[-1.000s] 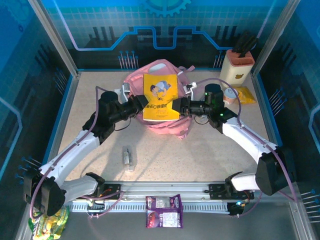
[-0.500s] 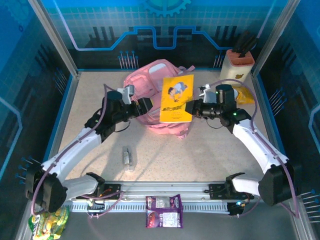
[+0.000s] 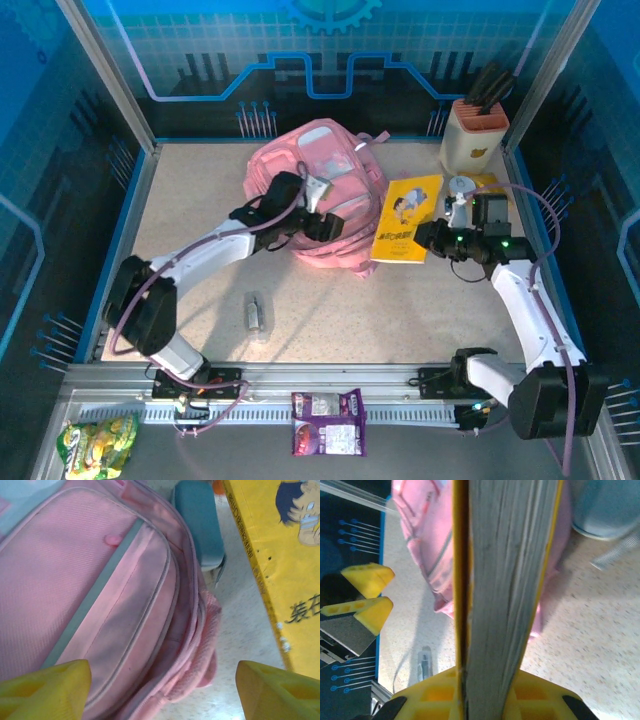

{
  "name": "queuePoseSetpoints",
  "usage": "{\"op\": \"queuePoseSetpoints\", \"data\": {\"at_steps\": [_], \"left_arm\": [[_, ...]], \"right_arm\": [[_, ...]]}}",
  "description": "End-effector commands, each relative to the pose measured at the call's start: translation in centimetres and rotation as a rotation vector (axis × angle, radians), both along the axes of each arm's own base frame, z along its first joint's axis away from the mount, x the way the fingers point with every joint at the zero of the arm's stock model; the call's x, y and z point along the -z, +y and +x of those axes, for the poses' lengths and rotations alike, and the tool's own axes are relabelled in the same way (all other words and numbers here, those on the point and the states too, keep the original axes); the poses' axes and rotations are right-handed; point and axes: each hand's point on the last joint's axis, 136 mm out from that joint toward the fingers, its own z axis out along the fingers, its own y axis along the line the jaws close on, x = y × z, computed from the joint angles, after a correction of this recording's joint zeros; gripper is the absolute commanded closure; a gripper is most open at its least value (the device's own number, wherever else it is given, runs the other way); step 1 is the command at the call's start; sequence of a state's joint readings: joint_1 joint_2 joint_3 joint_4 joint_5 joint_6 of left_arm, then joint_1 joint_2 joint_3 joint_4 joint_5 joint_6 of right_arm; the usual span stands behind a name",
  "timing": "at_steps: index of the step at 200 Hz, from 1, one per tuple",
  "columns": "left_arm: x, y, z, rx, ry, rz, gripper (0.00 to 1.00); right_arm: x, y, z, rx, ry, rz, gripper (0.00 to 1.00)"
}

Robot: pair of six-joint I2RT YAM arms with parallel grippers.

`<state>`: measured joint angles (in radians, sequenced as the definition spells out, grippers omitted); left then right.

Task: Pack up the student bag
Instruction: Open the student bag at the center of the table.

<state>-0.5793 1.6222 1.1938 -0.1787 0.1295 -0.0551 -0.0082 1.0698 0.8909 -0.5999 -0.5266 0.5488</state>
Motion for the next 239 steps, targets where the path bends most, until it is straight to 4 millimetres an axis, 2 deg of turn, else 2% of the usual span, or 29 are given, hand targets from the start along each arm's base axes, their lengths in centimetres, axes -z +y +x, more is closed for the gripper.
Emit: {"op": "queuePoseSetpoints", "data": {"at_steps": [1, 27, 68, 114, 126, 140, 146, 169, 185, 212, 239], "left_arm": [[1.1, -0.9, 1.3, 0.084, -0.112, 0.189, 0.23], [2.2, -1.8, 3.2, 0.090, -0.137, 0.248, 0.23], [5.6, -2.8, 5.2, 0.107, -0.089, 0.349, 0.22], [8.6, -2.4, 7.1, 0.068, -0.080, 0.439, 0.21], [9.0, -2.0, 7.5, 0.049, -0.083, 0.465, 0.26], [9.1, -1.7, 7.9, 0.033, -0.094, 0.484, 0.48], [9.1, -1.7, 7.8, 0.038, -0.096, 0.485, 0.54], [8.3, -1.8, 7.3, 0.046, -0.093, 0.468, 0.77], [6.9, -1.5, 7.1, 0.032, -0.105, 0.453, 0.88], [3.4, -0.5, 6.7, -0.029, -0.135, 0.433, 0.96], [-1.2, 0.7, 6.2, -0.099, -0.174, 0.396, 0.97]], "right_arm": [[-1.1, -0.6, 0.0, -0.011, -0.059, -0.005, 1.00], [-1.1, -1.0, 0.2, -0.005, -0.056, 0.004, 1.00], [-1.0, -1.0, 0.4, -0.005, -0.052, 0.018, 1.00], [-1.1, -0.9, 0.5, -0.005, -0.053, 0.030, 1.00], [-1.1, -0.9, 0.5, -0.005, -0.053, 0.034, 1.00], [-1.2, -0.9, 0.6, -0.006, -0.057, 0.037, 1.00], [-1.2, -0.9, 0.6, -0.006, -0.056, 0.037, 1.00], [-1.2, -0.9, 0.5, -0.006, -0.053, 0.029, 1.00], [-1.2, -0.9, 0.3, -0.009, -0.051, 0.023, 1.00], [-1.7, -0.8, -0.1, -0.019, -0.045, 0.026, 1.00], [-2.4, -0.7, -0.8, -0.027, -0.037, 0.024, 1.00]]}}
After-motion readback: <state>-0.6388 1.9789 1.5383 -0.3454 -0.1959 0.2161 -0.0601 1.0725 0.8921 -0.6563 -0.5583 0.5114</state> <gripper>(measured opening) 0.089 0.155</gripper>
